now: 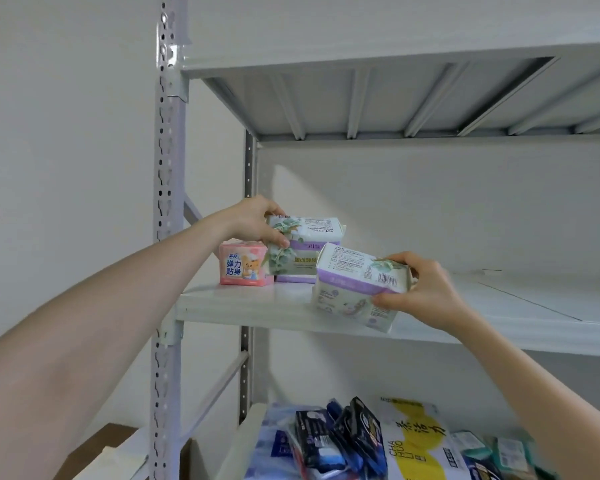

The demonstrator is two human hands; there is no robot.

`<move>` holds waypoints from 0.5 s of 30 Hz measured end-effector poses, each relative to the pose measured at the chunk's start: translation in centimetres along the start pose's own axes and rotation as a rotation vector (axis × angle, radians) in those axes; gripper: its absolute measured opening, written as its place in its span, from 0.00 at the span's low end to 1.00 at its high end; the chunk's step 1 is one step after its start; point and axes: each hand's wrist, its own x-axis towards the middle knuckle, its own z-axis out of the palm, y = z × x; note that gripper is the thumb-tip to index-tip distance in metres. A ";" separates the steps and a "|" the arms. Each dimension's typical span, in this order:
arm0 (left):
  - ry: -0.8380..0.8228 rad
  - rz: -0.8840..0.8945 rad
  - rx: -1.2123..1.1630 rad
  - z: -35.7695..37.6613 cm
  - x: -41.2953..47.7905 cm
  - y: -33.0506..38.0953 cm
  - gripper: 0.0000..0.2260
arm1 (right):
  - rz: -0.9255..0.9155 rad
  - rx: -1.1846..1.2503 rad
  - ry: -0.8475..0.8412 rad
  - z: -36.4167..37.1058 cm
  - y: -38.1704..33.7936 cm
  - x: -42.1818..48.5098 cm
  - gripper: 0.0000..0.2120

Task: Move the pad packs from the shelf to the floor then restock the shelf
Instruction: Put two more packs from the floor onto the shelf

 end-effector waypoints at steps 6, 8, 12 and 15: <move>-0.085 0.031 -0.019 2.1 5.4 -4.4 0.27 | 0.037 -0.018 0.023 2.9 1.3 3.7 0.26; -0.139 0.014 -0.060 3.2 6.7 -5.6 0.28 | 0.053 -0.015 0.025 3.3 1.6 4.8 0.26; -0.233 -0.038 -0.163 5.0 8.7 -7.6 0.27 | 0.056 -0.007 -0.005 3.6 1.9 6.7 0.25; -0.253 -0.051 -0.207 5.8 9.9 -8.6 0.27 | 0.068 -0.004 -0.035 3.7 1.9 7.9 0.24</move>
